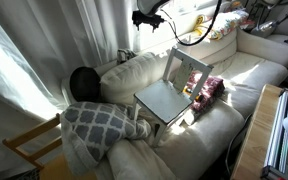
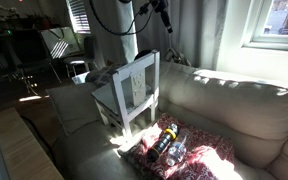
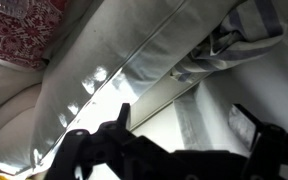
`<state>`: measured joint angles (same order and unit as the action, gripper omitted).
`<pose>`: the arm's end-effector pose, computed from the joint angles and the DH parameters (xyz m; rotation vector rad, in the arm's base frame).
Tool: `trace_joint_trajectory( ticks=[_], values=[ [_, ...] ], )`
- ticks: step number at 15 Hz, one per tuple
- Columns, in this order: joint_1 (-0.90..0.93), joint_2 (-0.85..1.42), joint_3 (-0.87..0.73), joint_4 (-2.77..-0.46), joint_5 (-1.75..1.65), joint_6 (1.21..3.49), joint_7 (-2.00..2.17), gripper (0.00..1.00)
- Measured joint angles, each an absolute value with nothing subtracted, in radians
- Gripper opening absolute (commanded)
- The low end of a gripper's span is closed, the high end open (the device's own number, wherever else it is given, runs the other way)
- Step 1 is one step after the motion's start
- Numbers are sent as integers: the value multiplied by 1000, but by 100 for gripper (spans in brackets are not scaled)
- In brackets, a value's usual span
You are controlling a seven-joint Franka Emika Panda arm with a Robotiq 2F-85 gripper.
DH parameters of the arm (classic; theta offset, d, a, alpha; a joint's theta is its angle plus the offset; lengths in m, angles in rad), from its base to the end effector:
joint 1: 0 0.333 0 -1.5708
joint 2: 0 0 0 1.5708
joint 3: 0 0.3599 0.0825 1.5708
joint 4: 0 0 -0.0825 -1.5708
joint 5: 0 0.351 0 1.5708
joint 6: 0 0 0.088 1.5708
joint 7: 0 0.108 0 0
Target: Pick up the striped towel and put it on the top of the backrest of the couch, turn the chair ninety degrees clockwise on the couch
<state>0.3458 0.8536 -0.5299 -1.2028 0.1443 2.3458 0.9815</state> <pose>0.7875 0.0091 0.3906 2.6230 -1.4546 0.6912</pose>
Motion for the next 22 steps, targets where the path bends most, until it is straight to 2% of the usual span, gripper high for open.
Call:
trace_joint_trajectory(
  ticks=[4,8,14,18,22],
  values=[
    [185,718,-316,-1269,142,2314,821,100],
    [64,596,-193,-1384,147,2217,634,100],
    [1,423,-171,-1569,125,2071,413,100],
    [-4,320,-170,-1699,103,2069,329,100],
    [-4,297,-164,-1731,100,2075,325,100]
  ],
)
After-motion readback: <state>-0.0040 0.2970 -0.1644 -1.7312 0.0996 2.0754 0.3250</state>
